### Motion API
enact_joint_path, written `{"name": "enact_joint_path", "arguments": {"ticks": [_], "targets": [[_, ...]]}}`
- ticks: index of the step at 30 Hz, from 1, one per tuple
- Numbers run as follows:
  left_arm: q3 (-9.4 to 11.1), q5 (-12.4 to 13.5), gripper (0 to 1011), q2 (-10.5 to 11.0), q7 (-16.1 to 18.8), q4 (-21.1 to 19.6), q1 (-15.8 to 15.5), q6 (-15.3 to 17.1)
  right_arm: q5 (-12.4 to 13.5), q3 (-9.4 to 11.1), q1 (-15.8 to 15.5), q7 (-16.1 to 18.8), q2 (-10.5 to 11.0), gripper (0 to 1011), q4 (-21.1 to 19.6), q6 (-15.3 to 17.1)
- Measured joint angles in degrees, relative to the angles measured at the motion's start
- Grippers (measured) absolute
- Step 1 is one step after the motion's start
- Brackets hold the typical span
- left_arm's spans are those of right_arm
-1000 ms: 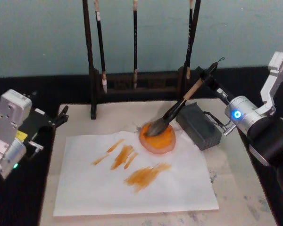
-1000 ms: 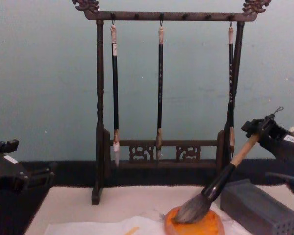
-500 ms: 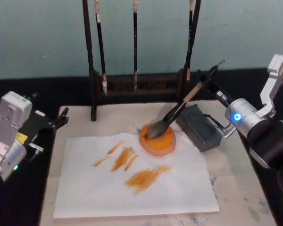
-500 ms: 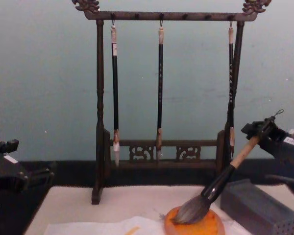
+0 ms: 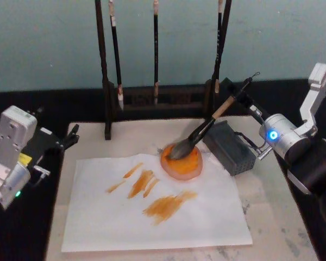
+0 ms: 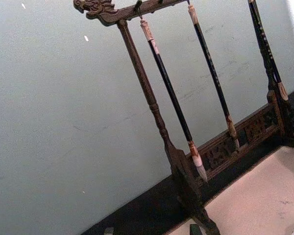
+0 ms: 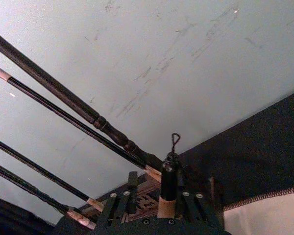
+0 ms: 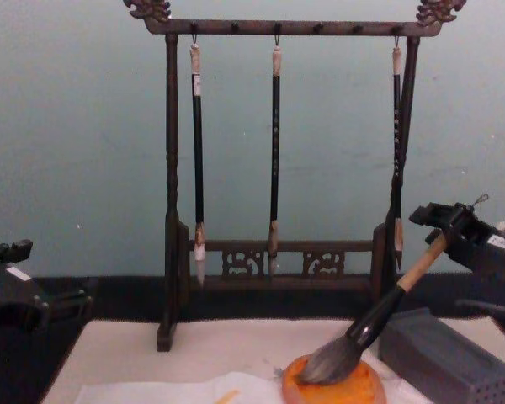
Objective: Pick up the brush from the inkstone, write on the paper, then place the brush back to its original position.
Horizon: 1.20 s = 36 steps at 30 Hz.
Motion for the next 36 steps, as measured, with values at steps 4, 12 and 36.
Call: {"name": "enact_joint_path", "arguments": {"ticks": [4, 12, 36], "targets": [[0.00, 0.00, 1001, 0.00, 0.00, 0.00, 0.00, 0.00, -0.01, 0.02, 0.00, 0.02, -0.02, 537, 0.00, 0.02], [0.00, 0.00, 1001, 0.00, 0.00, 0.00, 0.00, 0.00, -0.01, 0.06, 0.00, 0.05, -0.06, 781, 0.00, 0.06], [0.00, 0.00, 1001, 0.00, 0.00, 0.00, 0.00, 0.00, 0.31, -0.20, -0.32, -0.25, 0.40, 1000, -0.29, 0.09]]}}
